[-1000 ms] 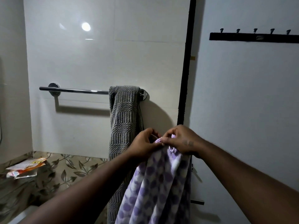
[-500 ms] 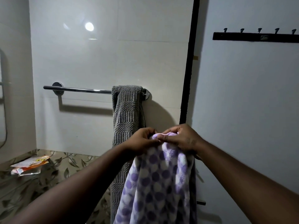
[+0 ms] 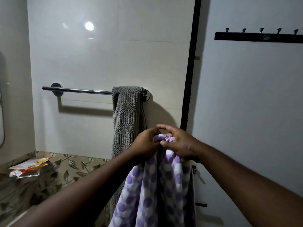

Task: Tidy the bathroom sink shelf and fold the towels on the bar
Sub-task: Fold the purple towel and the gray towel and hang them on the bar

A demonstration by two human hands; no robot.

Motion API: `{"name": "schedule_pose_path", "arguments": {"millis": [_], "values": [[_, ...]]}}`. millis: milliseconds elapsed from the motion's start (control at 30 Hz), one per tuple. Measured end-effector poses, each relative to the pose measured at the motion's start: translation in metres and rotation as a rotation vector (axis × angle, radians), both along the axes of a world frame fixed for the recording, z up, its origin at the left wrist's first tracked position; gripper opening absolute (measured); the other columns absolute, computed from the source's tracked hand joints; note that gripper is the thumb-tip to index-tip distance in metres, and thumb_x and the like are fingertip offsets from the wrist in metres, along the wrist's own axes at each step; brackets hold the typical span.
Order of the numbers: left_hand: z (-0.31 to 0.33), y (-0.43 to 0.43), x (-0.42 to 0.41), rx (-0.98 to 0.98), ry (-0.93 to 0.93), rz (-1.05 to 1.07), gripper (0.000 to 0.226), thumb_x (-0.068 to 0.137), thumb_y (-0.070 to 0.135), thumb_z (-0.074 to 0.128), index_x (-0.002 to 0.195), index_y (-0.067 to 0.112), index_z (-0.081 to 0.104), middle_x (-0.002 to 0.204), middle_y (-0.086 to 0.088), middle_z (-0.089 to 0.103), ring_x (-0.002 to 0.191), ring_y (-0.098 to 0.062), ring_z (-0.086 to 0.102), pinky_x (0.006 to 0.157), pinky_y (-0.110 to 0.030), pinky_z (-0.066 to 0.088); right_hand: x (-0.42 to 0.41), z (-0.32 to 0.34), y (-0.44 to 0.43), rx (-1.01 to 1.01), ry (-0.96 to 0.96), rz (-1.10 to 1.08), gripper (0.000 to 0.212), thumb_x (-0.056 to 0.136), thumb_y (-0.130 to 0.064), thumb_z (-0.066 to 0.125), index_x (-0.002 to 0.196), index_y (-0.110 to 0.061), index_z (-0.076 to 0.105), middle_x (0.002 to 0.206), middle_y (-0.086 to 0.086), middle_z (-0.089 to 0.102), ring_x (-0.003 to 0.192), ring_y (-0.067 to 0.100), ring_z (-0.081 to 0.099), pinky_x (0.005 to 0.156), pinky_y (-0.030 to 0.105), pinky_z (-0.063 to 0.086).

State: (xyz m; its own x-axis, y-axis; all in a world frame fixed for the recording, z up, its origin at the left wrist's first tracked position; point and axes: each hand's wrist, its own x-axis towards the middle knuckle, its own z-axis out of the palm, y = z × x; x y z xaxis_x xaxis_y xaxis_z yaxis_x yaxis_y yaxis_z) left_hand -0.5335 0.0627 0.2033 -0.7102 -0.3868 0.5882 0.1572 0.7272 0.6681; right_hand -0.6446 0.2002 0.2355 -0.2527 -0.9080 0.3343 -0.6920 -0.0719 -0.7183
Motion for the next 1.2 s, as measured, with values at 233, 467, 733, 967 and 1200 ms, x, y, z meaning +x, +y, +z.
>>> {"name": "schedule_pose_path", "arguments": {"millis": [233,467,733,967,1200], "values": [[-0.006,-0.006,0.007,0.087,-0.129,-0.014,0.024,0.095,0.029,0.072,0.089,0.013,0.056,0.070,0.000,0.051,0.060,-0.011,0.042,0.049,-0.026,0.033,-0.009,0.001,0.004,0.004,0.184,-0.171,0.016,0.097,-0.026,0.066,0.107,-0.024,0.078,0.102,-0.009,0.079,0.102,0.011,0.072,0.097,0.036,0.056],[-0.004,-0.012,0.013,-0.063,-0.106,-0.024,0.019,0.096,0.017,0.069,0.081,0.013,0.060,0.074,0.003,0.053,0.070,-0.010,0.044,0.062,-0.030,0.036,-0.013,0.000,0.007,0.084,0.111,-0.047,0.043,0.084,-0.028,0.083,0.125,-0.024,0.071,0.107,-0.001,0.076,0.097,0.004,0.066,0.096,0.026,0.053],[-0.002,-0.019,0.019,0.043,-0.160,0.030,0.029,0.096,0.037,0.069,0.084,0.014,0.055,0.073,0.000,0.051,0.066,-0.013,0.045,0.058,-0.028,0.036,-0.029,-0.008,0.004,-0.118,0.055,-0.271,0.016,0.087,-0.036,0.077,0.093,-0.021,0.079,0.084,-0.006,0.078,0.080,0.014,0.073,0.078,0.035,0.055],[0.003,-0.011,0.013,-0.191,-0.115,0.051,0.015,0.097,0.024,0.068,0.089,0.012,0.065,0.078,0.000,0.065,0.071,-0.017,0.054,0.071,-0.036,0.047,-0.014,-0.006,-0.001,-0.027,0.273,-0.132,0.059,0.083,-0.008,0.078,0.135,-0.030,0.062,0.150,-0.015,0.051,0.125,0.007,0.062,0.093,0.019,0.050],[0.006,-0.006,0.014,-0.284,-0.150,0.097,0.023,0.095,0.043,0.068,0.083,0.026,0.059,0.076,0.006,0.064,0.073,-0.018,0.058,0.067,-0.033,0.045,-0.007,-0.005,-0.006,-0.081,0.329,-0.112,0.029,0.085,-0.015,0.073,0.113,-0.025,0.074,0.102,-0.008,0.077,0.098,0.010,0.072,0.087,0.033,0.056]]}}
